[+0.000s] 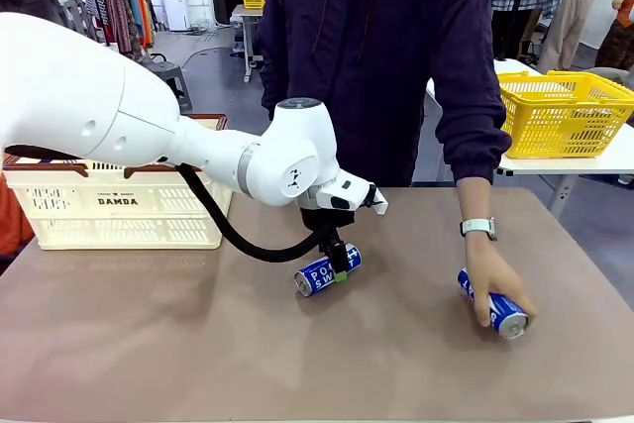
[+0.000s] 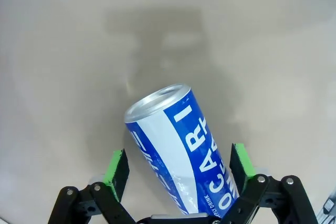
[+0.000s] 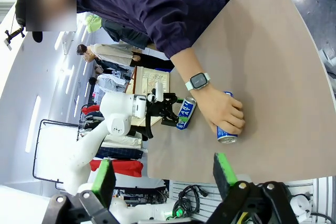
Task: Place the drinks into the Shopping basket.
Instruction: Pick up one drink and place it into the Shopping basket.
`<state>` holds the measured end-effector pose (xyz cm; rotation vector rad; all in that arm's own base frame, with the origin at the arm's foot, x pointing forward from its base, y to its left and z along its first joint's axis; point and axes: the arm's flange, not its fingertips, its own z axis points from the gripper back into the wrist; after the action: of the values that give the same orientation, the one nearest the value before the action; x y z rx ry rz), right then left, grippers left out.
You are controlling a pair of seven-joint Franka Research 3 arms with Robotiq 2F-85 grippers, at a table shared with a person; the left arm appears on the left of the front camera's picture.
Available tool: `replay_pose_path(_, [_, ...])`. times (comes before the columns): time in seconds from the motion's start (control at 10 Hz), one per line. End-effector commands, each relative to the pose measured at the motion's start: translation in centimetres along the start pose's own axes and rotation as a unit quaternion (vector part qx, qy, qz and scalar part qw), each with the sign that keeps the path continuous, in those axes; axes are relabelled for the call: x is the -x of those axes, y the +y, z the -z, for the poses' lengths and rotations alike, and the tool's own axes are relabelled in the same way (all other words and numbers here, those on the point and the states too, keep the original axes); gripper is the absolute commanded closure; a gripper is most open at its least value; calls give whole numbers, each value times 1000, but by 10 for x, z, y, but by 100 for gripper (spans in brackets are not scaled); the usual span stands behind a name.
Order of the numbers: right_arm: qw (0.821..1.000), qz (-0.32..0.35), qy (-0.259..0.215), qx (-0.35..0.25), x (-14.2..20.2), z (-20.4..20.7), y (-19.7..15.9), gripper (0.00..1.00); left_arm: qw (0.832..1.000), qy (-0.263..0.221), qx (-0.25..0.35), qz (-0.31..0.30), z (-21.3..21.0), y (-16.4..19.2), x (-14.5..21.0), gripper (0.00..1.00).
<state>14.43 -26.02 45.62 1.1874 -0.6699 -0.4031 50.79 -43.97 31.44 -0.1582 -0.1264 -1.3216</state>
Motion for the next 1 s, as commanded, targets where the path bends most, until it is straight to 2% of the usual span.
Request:
replay_pose_path(0.0, [1000, -12, -11, -12, -3, 0, 3, 0, 1000, 12, 0, -4, -1, 5, -1, 11])
replay_pose_path(0.1, [1000, -12, -11, -12, -3, 0, 3, 0, 1000, 15, -1, -4, -1, 5, -1, 67])
replay_pose_path(0.2, [1000, -12, -11, -12, -3, 0, 3, 0, 1000, 23, -10, -7, -1, 5, -1, 100])
replay_pose_path(0.7, [1000, -12, -11, -12, -3, 0, 3, 0, 999, 34, -2, -20, -3, 3, 2, 100])
replay_pose_path(0.8, [1000, -12, -11, -12, -3, 0, 3, 0, 998, 37, 0, -43, -13, 2, 4, 100])
replay_pose_path(0.9, [1000, -12, -11, -12, -3, 0, 3, 0, 998, 22, -4, -57, -41, -2, 9, 100])
